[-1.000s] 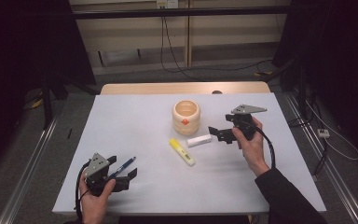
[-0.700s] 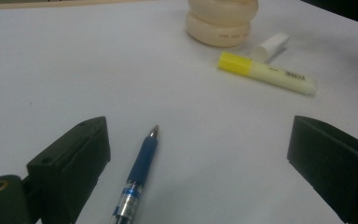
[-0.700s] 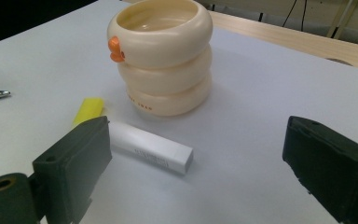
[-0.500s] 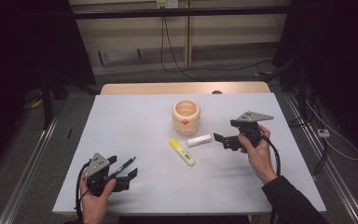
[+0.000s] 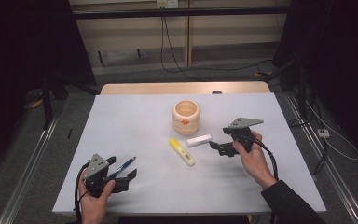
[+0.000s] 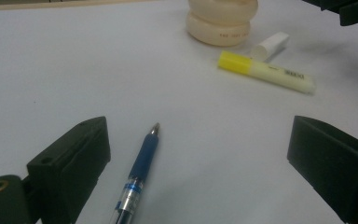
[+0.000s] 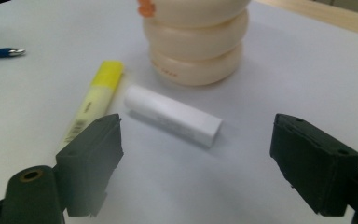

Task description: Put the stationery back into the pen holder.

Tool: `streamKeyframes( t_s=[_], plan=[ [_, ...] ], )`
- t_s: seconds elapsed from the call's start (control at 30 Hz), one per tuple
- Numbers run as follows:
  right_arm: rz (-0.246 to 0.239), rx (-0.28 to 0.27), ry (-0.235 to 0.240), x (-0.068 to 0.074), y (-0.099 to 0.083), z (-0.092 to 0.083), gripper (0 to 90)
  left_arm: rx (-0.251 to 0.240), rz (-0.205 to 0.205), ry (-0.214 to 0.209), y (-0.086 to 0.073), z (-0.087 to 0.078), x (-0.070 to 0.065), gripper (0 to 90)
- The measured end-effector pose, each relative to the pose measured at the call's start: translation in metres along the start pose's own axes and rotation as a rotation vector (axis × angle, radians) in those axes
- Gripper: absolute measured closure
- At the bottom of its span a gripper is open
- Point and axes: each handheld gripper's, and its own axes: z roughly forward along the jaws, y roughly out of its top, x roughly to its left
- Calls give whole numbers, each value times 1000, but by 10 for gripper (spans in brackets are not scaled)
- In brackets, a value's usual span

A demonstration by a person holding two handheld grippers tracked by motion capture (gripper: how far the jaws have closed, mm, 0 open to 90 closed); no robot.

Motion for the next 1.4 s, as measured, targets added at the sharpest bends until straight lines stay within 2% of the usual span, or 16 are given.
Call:
streamKeyframes(
  t_s=[0.13,0.23,0.37,0.53,0.6,0.7,0.8,0.93,1.0,1.13,1.33,1.4],
  plan=[
    [-50,19,-3,3,2,2,157,1,2,-3,0,1,0,59],
    [-107,25,25,4,4,2,134,2,-1,-5,0,2,0,59],
    [-73,-4,125,5,10,3,120,5,3,-7,0,2,0,59],
    [-141,-28,210,5,23,13,114,5,8,-10,1,3,0,59],
    [-205,2,197,7,29,20,133,4,8,-11,1,3,0,59],
    [-221,58,247,7,35,34,134,4,10,-12,1,3,0,59],
    [-294,132,246,9,39,44,155,4,8,-15,1,3,0,59],
    [-341,170,265,7,42,52,176,7,12,-10,1,3,-1,59],
    [-361,188,287,5,43,55,218,6,10,-14,1,3,-1,59],
    [-407,218,309,0,49,59,223,10,19,-15,1,3,-1,59],
    [-531,322,345,-3,58,70,280,12,14,-17,1,4,-1,59],
    [-551,347,351,0,60,74,289,14,15,-19,0,4,-1,59]
  ],
)
